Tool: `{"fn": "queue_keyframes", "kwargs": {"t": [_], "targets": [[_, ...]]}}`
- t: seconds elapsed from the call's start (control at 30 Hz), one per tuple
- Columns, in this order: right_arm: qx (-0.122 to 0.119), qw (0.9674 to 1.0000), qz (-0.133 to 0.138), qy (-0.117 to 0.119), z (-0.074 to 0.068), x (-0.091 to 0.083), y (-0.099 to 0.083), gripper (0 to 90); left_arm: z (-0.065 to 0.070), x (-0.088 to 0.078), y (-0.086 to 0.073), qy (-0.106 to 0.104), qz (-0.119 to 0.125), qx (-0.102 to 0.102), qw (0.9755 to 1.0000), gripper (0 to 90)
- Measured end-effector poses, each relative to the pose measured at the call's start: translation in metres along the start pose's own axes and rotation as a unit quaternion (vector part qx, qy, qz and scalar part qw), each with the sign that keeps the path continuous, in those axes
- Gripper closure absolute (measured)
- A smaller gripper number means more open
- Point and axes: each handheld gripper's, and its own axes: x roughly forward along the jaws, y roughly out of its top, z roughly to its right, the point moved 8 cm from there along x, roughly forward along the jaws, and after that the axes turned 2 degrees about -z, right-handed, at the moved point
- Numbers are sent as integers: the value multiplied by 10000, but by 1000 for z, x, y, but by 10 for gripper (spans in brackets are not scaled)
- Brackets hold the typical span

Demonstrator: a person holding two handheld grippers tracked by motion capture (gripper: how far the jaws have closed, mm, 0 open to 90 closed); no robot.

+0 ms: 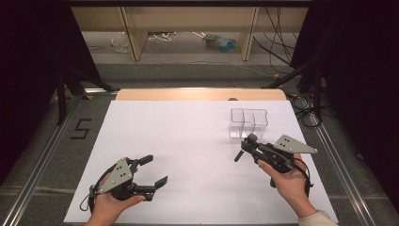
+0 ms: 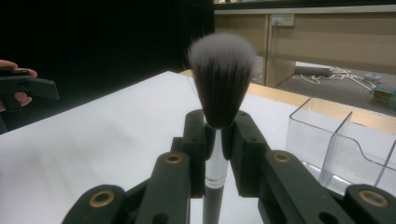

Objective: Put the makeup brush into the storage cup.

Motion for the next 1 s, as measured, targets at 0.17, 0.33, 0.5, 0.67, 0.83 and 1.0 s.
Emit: {"fn": "queue_keyframes", "kwargs": {"t": [0.17,0.33,0.5,0.67,0.83,1.0], "targets": [[30,9999,122,-1,0,1,2,785,0,0,0,11,6,1,10000,160],[0,10000,27,-55,2,-1,1,785,0,0,0,16,5,2,10000,160],[9,9999,105,-42,3,0,2,784,0,0,0,17,7,13,10000,160],[-8,9999,73,-91,5,-2,2,784,-1,0,0,22,6,17,10000,160],[25,9999,48,-124,6,-3,2,784,-1,0,0,16,17,16,10000,159],[16,9999,34,-112,7,-4,2,784,-1,-1,1,7,14,43,10000,159]]}}
